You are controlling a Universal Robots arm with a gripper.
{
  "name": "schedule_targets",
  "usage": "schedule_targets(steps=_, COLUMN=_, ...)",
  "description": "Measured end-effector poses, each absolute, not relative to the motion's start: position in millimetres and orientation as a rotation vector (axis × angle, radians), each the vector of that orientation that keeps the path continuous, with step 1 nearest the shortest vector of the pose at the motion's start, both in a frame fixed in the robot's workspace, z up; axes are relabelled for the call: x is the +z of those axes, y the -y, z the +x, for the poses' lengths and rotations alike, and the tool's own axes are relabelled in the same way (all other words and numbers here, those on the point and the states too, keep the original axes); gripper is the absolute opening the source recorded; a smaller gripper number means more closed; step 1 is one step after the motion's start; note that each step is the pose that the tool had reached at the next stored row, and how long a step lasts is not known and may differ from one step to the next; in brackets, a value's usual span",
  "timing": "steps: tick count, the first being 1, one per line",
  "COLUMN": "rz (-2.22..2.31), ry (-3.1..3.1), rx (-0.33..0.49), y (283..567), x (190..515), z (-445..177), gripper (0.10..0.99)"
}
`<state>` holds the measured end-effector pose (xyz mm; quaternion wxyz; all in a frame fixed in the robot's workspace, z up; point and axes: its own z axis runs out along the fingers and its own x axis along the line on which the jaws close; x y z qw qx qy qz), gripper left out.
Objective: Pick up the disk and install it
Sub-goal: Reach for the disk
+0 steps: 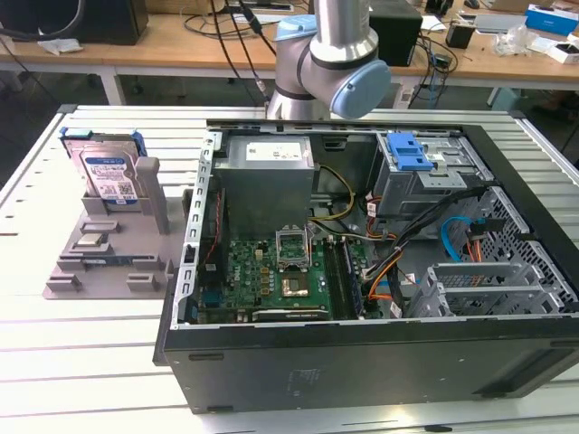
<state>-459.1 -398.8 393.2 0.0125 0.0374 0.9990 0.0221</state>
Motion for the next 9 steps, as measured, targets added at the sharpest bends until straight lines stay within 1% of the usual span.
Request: schedule_targets(steps=9, rz=0.117, ry=-3.114, rx=0.069, y=398.8, x=393.3, z=-489.1, gripper=0.106)
